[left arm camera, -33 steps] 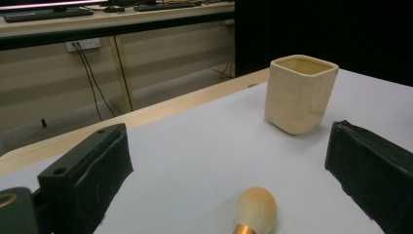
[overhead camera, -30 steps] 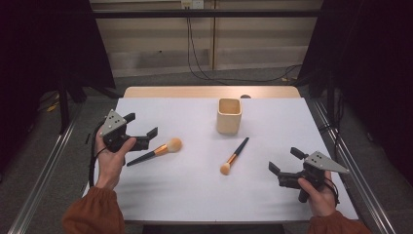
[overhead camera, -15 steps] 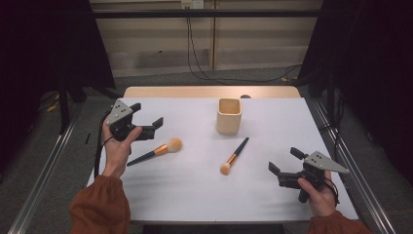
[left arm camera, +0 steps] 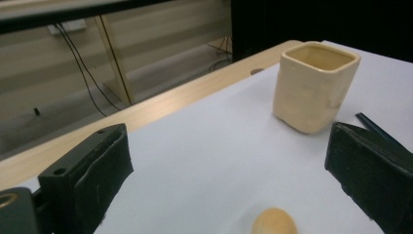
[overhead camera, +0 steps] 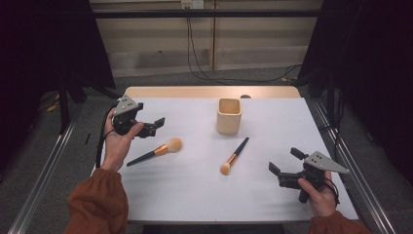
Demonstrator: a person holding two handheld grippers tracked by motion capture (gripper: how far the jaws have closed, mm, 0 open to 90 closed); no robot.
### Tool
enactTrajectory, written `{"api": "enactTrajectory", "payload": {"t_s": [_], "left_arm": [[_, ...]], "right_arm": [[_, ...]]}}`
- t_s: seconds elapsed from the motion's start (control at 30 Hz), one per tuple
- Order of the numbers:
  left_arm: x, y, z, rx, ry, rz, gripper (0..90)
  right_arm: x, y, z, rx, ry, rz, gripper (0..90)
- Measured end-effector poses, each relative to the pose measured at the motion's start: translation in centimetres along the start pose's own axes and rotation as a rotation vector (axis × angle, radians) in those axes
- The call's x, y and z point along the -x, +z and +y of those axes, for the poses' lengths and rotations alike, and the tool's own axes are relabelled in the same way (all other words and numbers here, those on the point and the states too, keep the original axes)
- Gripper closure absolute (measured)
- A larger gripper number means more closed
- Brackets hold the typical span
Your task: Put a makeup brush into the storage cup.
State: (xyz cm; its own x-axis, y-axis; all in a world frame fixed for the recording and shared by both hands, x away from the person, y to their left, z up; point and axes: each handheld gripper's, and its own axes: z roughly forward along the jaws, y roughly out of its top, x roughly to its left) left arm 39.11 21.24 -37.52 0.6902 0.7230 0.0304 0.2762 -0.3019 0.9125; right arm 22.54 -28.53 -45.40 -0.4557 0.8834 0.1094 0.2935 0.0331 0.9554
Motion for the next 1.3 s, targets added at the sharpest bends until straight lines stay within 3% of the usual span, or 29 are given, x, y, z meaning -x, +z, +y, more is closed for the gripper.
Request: {"api": "enactTrajectory", "payload": {"t_s": [0.1,0.17,0.2,0.23,0.27,0.33,0.43,0.6,0.7,0.77,0.93,0.97,1.0,1.1,1.3], "left_arm": [[-0.1,0.1,0.0,-0.026,-0.001,0.001,2.9],[-0.2,0.3,-0.1,-0.081,0.026,0.025,2.9],[-0.2,0.3,-0.1,-0.081,0.026,0.025,2.9],[-0.2,0.5,-0.2,-0.121,0.021,-0.002,2.9],[-0.2,0.5,-0.2,-0.121,0.021,-0.002,2.9],[-0.4,0.7,0.0,-0.177,0.033,-0.028,3.0],[-0.5,0.8,0.2,-0.214,0.03,-0.05,3.0],[-0.6,0.9,0.5,-0.282,0.074,-0.05,3.1],[-0.6,1.0,0.5,-0.364,0.1,-0.081,3.5],[-0.6,1.1,0.4,-0.384,0.115,-0.079,3.4],[-0.7,1.5,-0.2,-0.446,0.111,-0.093,4.1],[-0.7,1.6,-0.2,-0.458,0.116,-0.099,3.8],[-0.6,2.0,-0.5,-0.505,0.154,-0.131,3.5],[-0.4,2.3,-0.7,-0.538,0.152,-0.155,4.1],[-0.8,2.8,-1.2,-0.607,0.155,-0.133,4.3]], "right_arm": [[0.0,0.0,0.0,0.0,0.001,-0.001,0.0],[0.0,0.0,0.0,0.0,0.001,-0.001,0.0],[0.0,0.0,0.0,-0.001,0.001,-0.001,0.0],[0.0,0.0,0.0,-0.003,-0.001,0.001,0.0],[0.0,0.0,0.0,-0.003,-0.001,0.001,0.0],[0.0,0.0,0.0,-0.009,-0.004,0.0,0.0],[0.0,0.0,0.0,-0.004,0.001,0.0,0.0],[0.0,0.0,0.0,-0.004,0.001,0.0,0.0],[0.0,0.0,0.0,-0.004,0.0,0.0,0.0],[0.0,0.0,0.0,-0.008,-0.006,0.001,0.0],[0.0,0.0,0.0,-0.01,-0.01,0.0,0.0],[0.0,0.0,0.0,-0.008,-0.009,0.0,0.0],[0.0,0.0,0.0,-0.008,-0.009,0.0,0.0],[0.0,0.1,0.0,-0.008,-0.005,-0.001,0.0],[0.0,0.0,0.0,-0.009,-0.009,0.002,0.0]]}}
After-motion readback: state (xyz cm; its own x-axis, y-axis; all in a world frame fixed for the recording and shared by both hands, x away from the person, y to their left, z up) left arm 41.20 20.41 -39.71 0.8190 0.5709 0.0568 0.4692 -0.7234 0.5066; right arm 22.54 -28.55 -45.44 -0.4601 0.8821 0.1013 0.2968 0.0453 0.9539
